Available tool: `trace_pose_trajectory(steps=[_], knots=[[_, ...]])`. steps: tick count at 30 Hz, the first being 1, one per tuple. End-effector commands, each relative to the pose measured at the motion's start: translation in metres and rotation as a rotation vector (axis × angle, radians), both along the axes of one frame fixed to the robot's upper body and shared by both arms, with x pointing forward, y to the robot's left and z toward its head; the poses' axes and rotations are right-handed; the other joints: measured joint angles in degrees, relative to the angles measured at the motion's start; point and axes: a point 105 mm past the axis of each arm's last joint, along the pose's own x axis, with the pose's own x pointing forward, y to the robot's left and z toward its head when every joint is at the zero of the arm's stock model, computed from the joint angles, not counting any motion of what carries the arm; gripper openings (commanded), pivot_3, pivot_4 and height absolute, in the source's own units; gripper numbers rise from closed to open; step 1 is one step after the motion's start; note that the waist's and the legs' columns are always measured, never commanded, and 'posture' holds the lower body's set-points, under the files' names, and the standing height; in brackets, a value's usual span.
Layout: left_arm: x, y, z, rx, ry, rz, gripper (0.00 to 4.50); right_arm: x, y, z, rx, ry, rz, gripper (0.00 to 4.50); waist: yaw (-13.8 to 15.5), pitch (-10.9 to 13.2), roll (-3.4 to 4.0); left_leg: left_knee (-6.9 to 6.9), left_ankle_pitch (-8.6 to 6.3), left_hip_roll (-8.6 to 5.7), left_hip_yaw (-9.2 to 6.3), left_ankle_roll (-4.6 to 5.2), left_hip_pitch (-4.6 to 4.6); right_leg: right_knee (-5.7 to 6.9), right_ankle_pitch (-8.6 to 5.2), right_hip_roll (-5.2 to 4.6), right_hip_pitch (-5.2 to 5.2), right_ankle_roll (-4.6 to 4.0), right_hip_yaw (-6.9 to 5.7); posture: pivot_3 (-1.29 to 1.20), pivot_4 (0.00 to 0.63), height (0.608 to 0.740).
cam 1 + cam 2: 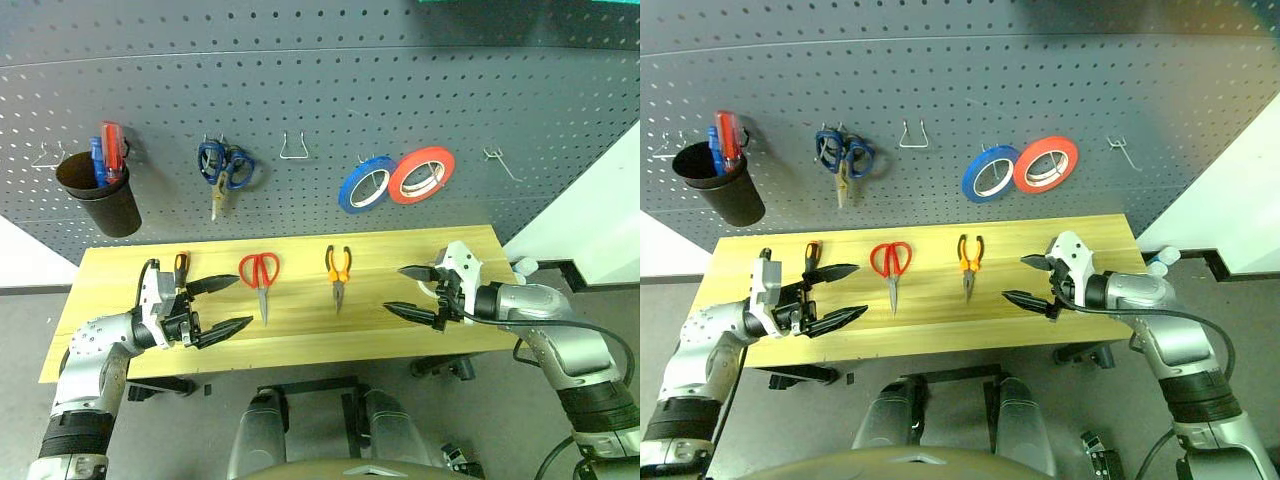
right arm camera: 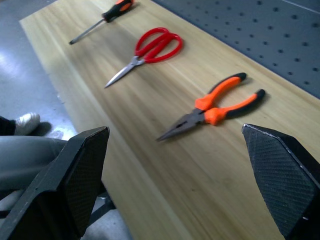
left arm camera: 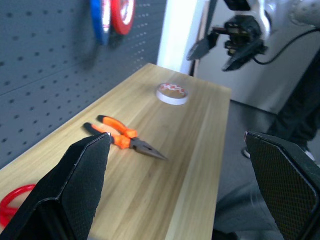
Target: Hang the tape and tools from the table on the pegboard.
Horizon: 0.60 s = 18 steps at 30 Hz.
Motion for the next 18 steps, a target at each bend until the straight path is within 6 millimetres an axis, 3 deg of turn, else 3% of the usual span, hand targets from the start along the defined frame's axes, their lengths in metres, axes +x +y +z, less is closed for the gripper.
trace_pose_trajectory(steps=[1, 9, 18], knots=[[-0.002, -0.007, 0.005, 0.026, -0.026, -0.046, 4.48, 0.002, -0.005, 0.004, -0.02, -0.018, -0.013, 4.5, -0.04, 0.16, 0.01, 0.0, 0.0, 0.0, -0.01, 0.0, 0.0, 0.02, 0.0, 0.01, -0.01, 0.0, 0.0, 0.06, 0.235, 0.74], [0.0, -0.026, 0.012, 0.009, 0.0, -0.082, 4.48, 0.012, -0.014, -0.001, -0.047, -0.024, -0.099, 4.5, -0.12, 0.29, -0.01, 0.23, 0.0, 0.0, 0.02, -0.01, 0.02, 0.05, 0.0, -0.05, 0.01, 0.0, 0.01, 0.05, 0.222, 0.74], [0.022, -0.038, -0.004, 0.071, -0.022, -0.034, 4.48, 0.023, -0.036, -0.003, -0.075, 0.017, -0.2, 4.5, -0.14, 0.28, -0.02, 0.2, 0.0, -0.01, 0.02, 0.0, 0.01, 0.07, 0.01, 0.0, 0.03, 0.01, 0.0, 0.03, 0.193, 0.74]])
